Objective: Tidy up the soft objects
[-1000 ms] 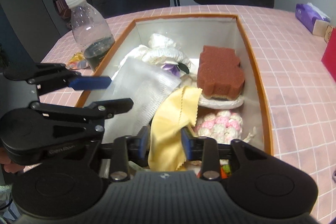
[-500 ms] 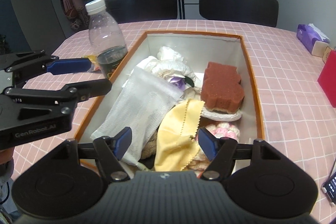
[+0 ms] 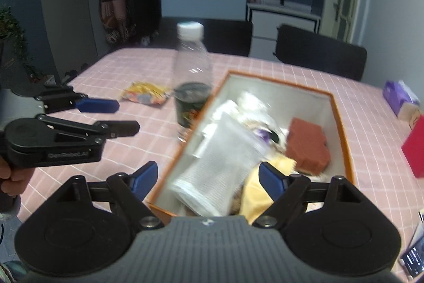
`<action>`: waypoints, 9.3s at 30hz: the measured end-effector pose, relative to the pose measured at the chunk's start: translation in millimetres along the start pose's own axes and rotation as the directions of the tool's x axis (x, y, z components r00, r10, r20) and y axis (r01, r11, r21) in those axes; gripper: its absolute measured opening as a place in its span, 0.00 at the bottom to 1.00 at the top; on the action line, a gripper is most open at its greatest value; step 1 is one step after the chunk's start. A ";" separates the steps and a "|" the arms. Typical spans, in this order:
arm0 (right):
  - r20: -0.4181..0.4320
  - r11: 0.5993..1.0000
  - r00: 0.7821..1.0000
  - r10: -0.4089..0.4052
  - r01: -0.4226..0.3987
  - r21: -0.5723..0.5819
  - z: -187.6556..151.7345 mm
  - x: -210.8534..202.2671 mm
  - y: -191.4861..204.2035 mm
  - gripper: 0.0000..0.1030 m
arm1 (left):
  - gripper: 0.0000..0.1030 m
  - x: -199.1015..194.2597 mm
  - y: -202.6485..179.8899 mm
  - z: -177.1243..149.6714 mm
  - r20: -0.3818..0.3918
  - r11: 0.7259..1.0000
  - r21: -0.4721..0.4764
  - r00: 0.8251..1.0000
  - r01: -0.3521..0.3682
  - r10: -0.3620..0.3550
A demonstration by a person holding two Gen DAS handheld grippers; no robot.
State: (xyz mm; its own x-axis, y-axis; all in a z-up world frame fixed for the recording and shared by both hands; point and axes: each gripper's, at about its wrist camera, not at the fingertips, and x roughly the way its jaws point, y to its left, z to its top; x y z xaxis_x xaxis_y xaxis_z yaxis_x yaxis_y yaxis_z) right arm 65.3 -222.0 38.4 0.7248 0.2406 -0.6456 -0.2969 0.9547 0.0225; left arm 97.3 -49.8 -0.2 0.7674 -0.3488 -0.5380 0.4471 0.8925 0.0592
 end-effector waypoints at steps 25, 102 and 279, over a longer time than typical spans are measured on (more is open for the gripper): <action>0.130 0.998 0.991 -0.011 0.019 -0.061 -4.3 110.7 133.5 0.60 | 0.54 -6.1 127.7 -63.5 -0.054 0.987 -0.140 0.996 -0.079 0.072; 0.051 0.969 0.996 0.079 -0.088 0.229 2.3 214.9 131.4 0.00 | 0.55 72.0 160.0 -87.9 -0.120 0.986 -0.131 0.989 -0.101 0.085; 0.283 0.935 0.898 -0.337 0.282 0.215 -64.6 17.8 86.0 0.93 | 0.92 -50.4 18.9 -68.8 0.169 0.946 -0.176 0.938 -0.273 0.302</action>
State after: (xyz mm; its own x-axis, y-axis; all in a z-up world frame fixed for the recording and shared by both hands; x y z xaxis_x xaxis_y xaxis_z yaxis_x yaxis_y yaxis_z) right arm 12.5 -147.0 -20.4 0.9269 -0.0555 -0.3712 0.0610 0.9981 0.0030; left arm 35.5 4.3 -29.8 0.9328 -0.1060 -0.3445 0.1326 0.9897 0.0543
